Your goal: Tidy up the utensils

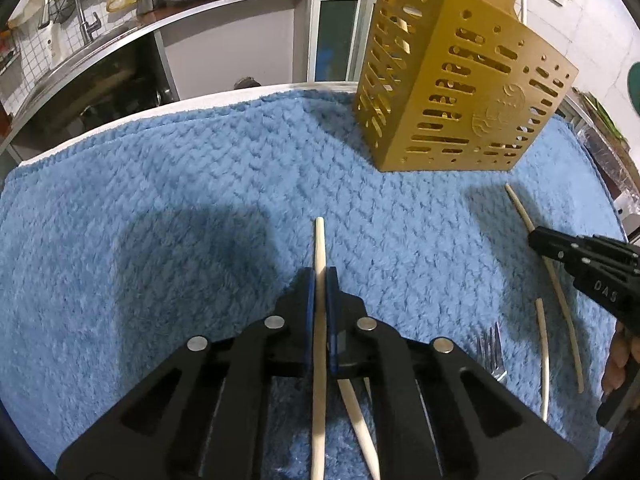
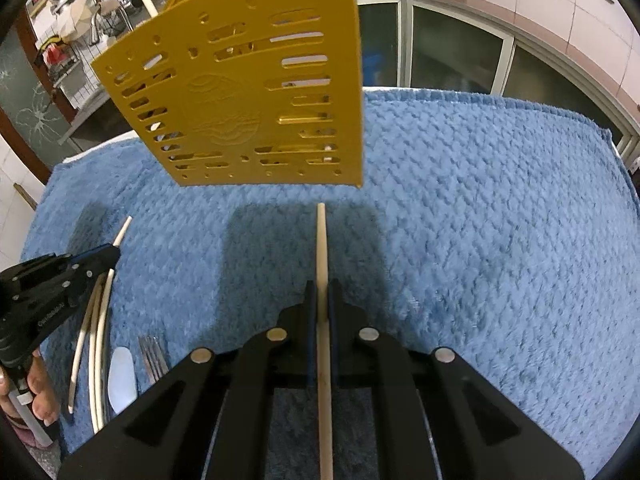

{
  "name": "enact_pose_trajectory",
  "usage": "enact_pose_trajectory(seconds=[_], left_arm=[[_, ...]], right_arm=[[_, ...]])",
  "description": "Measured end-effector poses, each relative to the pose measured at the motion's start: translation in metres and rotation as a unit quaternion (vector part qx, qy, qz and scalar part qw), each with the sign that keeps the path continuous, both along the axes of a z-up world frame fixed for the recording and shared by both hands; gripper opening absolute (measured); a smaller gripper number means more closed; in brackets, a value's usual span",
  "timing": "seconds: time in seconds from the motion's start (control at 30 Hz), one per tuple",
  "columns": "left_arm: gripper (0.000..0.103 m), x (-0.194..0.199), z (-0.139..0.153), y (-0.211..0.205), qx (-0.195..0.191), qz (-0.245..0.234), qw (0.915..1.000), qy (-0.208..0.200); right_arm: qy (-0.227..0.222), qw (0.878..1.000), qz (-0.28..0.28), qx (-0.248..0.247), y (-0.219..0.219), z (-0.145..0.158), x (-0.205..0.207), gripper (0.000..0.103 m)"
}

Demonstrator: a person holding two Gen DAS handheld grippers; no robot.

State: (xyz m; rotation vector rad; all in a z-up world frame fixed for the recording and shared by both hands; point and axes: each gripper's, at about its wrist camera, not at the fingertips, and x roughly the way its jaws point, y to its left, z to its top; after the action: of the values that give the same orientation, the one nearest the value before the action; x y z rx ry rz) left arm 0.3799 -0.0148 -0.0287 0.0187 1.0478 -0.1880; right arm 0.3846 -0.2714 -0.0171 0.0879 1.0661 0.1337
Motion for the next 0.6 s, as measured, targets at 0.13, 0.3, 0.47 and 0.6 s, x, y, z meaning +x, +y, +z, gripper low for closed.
enact_pose_trajectory(seconds=[0.13, 0.3, 0.47, 0.6], left_arm=[[0.004, -0.001, 0.001, 0.005, -0.018, 0.011, 0.9998, -0.006], [0.004, -0.010, 0.009, 0.012, -0.038, 0.026, 0.9985, -0.028], [0.004, -0.022, 0.032, 0.017, -0.063, 0.036, 0.9957, -0.058], [0.004, -0.025, 0.054, 0.018, -0.079, 0.040, 0.9913, -0.097]], right_arm=[[-0.010, 1.000, 0.003, 0.007, -0.004, 0.000, -0.005, 0.006], [-0.040, 0.999, -0.005, 0.027, -0.014, 0.009, -0.015, 0.006], [-0.086, 0.995, -0.009, 0.053, -0.022, 0.026, -0.029, 0.006], [-0.130, 0.989, -0.015, 0.071, -0.032, 0.042, -0.039, 0.006]])
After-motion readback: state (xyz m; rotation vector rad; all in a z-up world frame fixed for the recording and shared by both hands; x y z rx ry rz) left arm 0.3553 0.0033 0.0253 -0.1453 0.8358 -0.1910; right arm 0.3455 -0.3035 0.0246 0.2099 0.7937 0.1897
